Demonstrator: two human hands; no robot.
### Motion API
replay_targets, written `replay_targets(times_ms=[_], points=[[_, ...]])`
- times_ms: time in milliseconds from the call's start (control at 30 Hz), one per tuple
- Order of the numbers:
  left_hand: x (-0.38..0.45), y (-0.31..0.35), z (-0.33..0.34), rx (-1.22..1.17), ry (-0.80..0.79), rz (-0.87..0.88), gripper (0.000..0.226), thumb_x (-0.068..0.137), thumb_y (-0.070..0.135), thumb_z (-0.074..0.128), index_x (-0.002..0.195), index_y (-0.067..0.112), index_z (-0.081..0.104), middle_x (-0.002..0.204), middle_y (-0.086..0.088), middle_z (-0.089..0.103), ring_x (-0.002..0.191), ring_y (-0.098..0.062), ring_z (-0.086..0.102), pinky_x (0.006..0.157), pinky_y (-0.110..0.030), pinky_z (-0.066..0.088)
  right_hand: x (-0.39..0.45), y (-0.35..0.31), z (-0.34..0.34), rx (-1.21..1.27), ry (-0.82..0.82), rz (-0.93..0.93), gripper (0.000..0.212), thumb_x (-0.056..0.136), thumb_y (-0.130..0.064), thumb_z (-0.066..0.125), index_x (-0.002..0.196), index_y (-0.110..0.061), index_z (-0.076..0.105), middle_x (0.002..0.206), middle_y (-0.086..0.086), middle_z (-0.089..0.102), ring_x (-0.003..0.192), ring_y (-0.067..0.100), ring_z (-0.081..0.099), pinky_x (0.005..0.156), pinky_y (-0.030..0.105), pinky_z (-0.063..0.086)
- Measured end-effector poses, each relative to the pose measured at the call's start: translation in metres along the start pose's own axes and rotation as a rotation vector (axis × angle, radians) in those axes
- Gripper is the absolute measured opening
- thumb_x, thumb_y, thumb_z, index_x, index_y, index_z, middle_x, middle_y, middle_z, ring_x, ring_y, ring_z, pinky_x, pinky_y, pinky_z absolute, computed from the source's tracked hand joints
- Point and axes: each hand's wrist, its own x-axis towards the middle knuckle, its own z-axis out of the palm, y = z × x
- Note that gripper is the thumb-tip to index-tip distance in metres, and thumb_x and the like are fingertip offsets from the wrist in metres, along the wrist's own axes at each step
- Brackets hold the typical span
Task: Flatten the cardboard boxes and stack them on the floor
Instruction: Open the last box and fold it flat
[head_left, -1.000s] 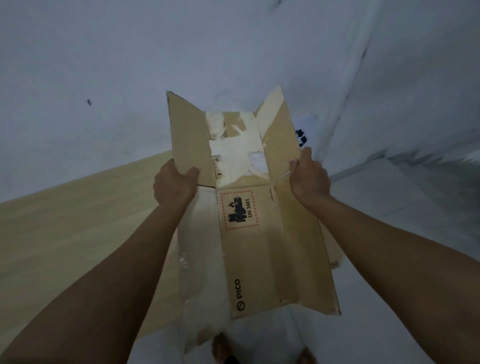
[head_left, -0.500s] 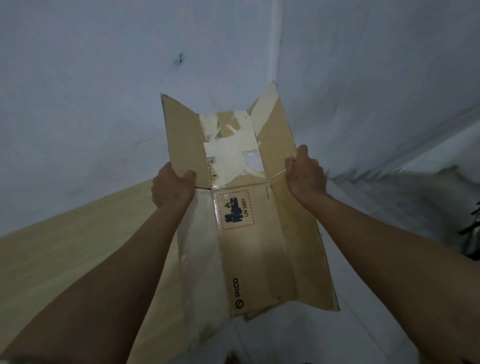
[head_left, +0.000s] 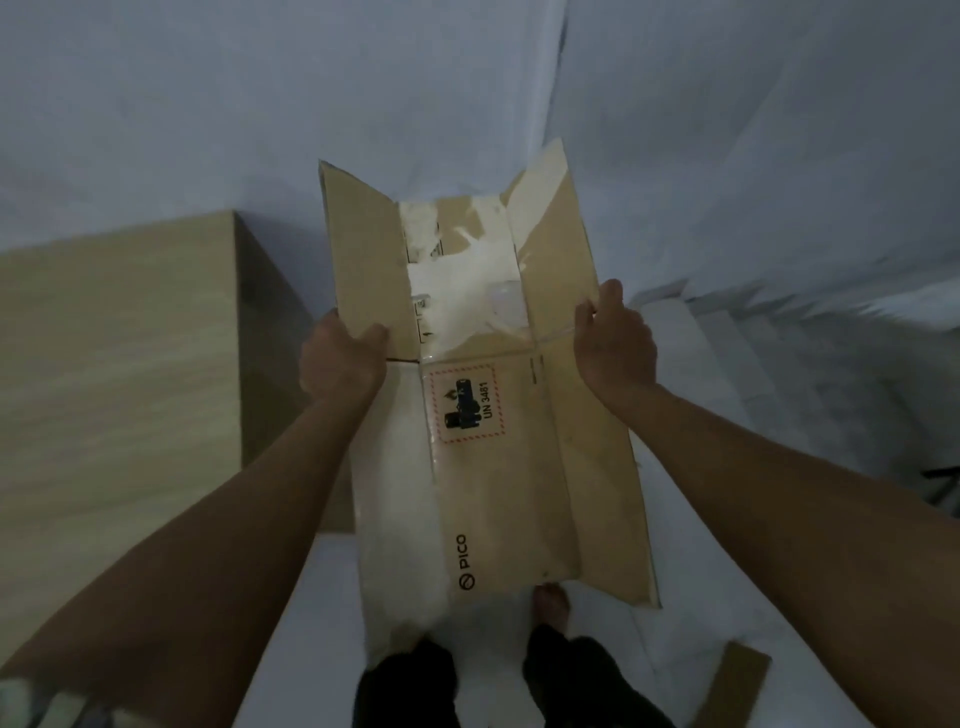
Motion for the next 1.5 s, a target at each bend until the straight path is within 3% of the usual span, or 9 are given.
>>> replay_targets(times_ms=[267, 467, 600, 700, 933, 1000, 1333, 1433, 1500], points=[[0.019, -0.089, 0.144, 0.044, -0.045, -0.169, 0.06, 0.084, 0.05, 0.066, 0.127, 0.01, 0.058, 0.123, -0.015, 0.063, 0.113, -0.037, 0.059, 0.09, -0.043, 0.049, 0.029, 0.088, 0.145, -0.07, -0.131, -0.01, 0.038, 0.107, -0.039, 0.033, 0.127, -0.008, 0.043, 0.102, 0.021, 0.064, 0.09, 0.04, 0.061, 0.067, 0.037, 0.036], [0.078, -0.178, 0.256, -0.187, -0.043, -0.196, 0.055, 0.079, 0.037, 0.073, 0.124, 0.007, 0.063, 0.118, -0.011, 0.068, 0.105, -0.029, 0.065, 0.09, -0.039, 0.054, 0.062, 0.127, 0.291, -0.021, -0.164, -0.022, 0.037, 0.107, -0.039, 0.034, 0.128, -0.01, 0.042, 0.104, 0.021, 0.064, 0.092, 0.041, 0.061, 0.069, 0.038, 0.037], [0.127, -0.257, 0.331, -0.186, 0.0, -0.198, 0.06, 0.074, 0.04, 0.076, 0.123, 0.008, 0.064, 0.119, -0.012, 0.068, 0.105, -0.031, 0.065, 0.091, -0.045, 0.054, 0.077, 0.152, 0.398, 0.022, -0.207, -0.023, 0.038, 0.107, -0.039, 0.033, 0.13, -0.01, 0.041, 0.108, 0.019, 0.063, 0.095, 0.038, 0.061, 0.071, 0.036, 0.037], [0.163, -0.327, 0.39, -0.205, 0.023, -0.18, 0.059, 0.077, 0.036, 0.079, 0.125, 0.006, 0.062, 0.123, -0.013, 0.066, 0.108, -0.03, 0.064, 0.091, -0.039, 0.053, 0.083, 0.173, 0.489, 0.059, -0.198, -0.03, 0.031, 0.106, -0.035, 0.035, 0.123, -0.009, 0.042, 0.098, 0.015, 0.06, 0.088, 0.035, 0.06, 0.07, 0.037, 0.04], [0.214, -0.409, 0.451, -0.219, 0.01, -0.145, 0.063, 0.076, 0.038, 0.08, 0.127, 0.006, 0.061, 0.124, -0.013, 0.066, 0.109, -0.03, 0.063, 0.093, -0.04, 0.052, 0.099, 0.201, 0.588, 0.122, -0.219, -0.1, 0.022, 0.105, -0.036, 0.039, 0.107, -0.014, 0.038, 0.092, 0.01, 0.055, 0.081, 0.031, 0.057, 0.069, 0.039, 0.045], [0.224, -0.427, 0.467, -0.232, 0.019, -0.135, 0.061, 0.078, 0.033, 0.08, 0.129, 0.006, 0.06, 0.126, -0.012, 0.064, 0.112, -0.029, 0.062, 0.092, -0.035, 0.05, 0.102, 0.206, 0.611, 0.123, -0.205, -0.141, 0.02, 0.105, -0.035, 0.039, 0.103, -0.016, 0.036, 0.089, 0.008, 0.054, 0.077, 0.029, 0.056, 0.065, 0.036, 0.042], [0.258, -0.488, 0.512, -0.134, 0.046, -0.08, 0.073, 0.066, 0.052, 0.083, 0.124, 0.013, 0.062, 0.122, -0.01, 0.066, 0.107, -0.029, 0.064, 0.091, -0.044, 0.054, 0.119, 0.228, 0.674, 0.056, -0.203, -0.114, 0.032, 0.104, -0.041, 0.042, 0.114, -0.011, 0.043, 0.096, 0.008, 0.056, 0.083, 0.028, 0.058, 0.072, 0.04, 0.047], [0.266, -0.498, 0.518, -0.058, 0.034, -0.078, 0.092, 0.064, 0.064, 0.077, 0.137, 0.017, 0.046, 0.135, -0.011, 0.056, 0.119, -0.033, 0.056, 0.098, -0.047, 0.049, 0.12, 0.233, 0.681, -0.028, -0.156, -0.085, 0.038, 0.102, -0.043, 0.045, 0.121, -0.011, 0.044, 0.103, 0.009, 0.058, 0.093, 0.033, 0.061, 0.075, 0.039, 0.043], [0.261, -0.499, 0.522, 0.095, 0.009, -0.052, 0.103, 0.073, 0.062, 0.071, 0.152, 0.022, 0.019, 0.154, -0.012, 0.032, 0.137, -0.035, 0.037, 0.108, -0.052, 0.036, 0.115, 0.237, 0.687, -0.091, -0.124, -0.096, 0.051, 0.101, -0.043, 0.048, 0.14, -0.012, 0.038, 0.134, 0.012, 0.053, 0.119, 0.035, 0.055, 0.089, 0.044, 0.042]])
